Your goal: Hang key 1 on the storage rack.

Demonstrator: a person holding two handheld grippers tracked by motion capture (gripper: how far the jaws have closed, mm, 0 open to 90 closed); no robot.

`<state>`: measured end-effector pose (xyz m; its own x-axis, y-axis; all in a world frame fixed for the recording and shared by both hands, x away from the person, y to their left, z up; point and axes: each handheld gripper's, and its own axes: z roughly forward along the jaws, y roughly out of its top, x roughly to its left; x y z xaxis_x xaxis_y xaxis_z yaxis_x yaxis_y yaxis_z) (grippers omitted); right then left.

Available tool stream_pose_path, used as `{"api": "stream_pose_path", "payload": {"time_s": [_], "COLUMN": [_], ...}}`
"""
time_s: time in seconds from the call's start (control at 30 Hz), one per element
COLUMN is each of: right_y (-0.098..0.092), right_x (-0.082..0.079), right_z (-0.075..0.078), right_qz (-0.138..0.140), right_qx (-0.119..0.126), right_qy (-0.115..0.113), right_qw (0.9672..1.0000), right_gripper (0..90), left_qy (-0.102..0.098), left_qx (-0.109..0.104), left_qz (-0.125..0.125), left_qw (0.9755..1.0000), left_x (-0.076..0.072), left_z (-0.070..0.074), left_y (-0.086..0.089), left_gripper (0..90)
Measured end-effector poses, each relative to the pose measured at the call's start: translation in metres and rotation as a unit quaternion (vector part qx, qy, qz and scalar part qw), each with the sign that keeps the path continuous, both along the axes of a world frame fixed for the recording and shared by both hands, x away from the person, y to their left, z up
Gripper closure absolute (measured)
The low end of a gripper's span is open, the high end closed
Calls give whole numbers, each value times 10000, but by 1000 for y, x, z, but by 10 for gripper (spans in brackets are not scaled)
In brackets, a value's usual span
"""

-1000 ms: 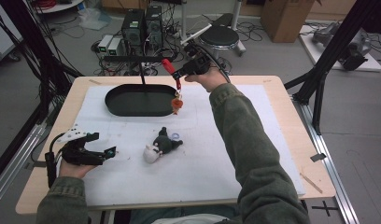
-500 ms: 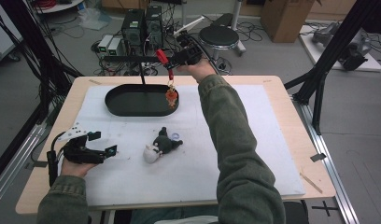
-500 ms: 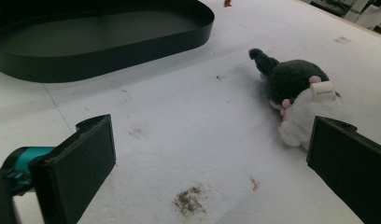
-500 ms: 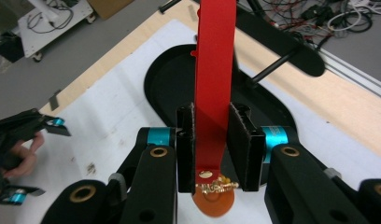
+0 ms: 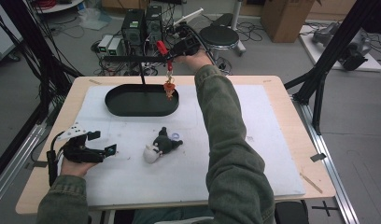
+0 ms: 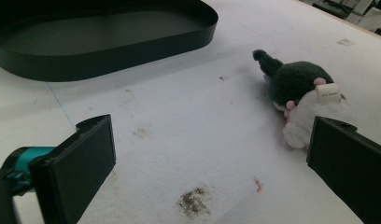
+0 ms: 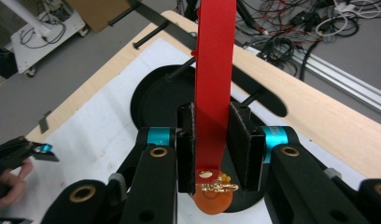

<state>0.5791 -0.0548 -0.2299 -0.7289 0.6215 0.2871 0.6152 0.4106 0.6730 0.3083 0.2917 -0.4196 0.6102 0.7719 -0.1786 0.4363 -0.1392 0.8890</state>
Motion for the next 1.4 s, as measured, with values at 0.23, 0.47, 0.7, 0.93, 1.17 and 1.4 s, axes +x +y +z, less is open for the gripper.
{"api": "stream_pose_path", "payload": {"time_s": [0.23,0.47,0.7,0.93,1.17,1.4], "right_y": [-1,9,21,20,17,17], "right_x": [9,19,27,35,41,44], "right_z": [0,5,10,4,0,-6], "right_qz": [-115,-175,-281,-534,-833,-1185], "right_qx": [-22,-109,-124,-32,275,503], "right_qy": [-12,-65,-116,-90,-19,31], "right_qw": [9999,9998,9995,9985,9961,9917], "right_gripper": [737,737,736,736,735,256], "left_qy": [13,37,11,6,8,24], "left_qx": [14,42,12,-67,-78,-63], "left_qz": [17,-29,-5,-70,-77,-50], "left_qw": [10000,10000,10000,10000,9999,10000], "left_x": [1,2,2,1,2,2], "left_z": [0,0,1,1,0,0], "left_y": [1,-3,-1,-2,-1,-1], "left_gripper": [17,17,17,17,17,17]}}
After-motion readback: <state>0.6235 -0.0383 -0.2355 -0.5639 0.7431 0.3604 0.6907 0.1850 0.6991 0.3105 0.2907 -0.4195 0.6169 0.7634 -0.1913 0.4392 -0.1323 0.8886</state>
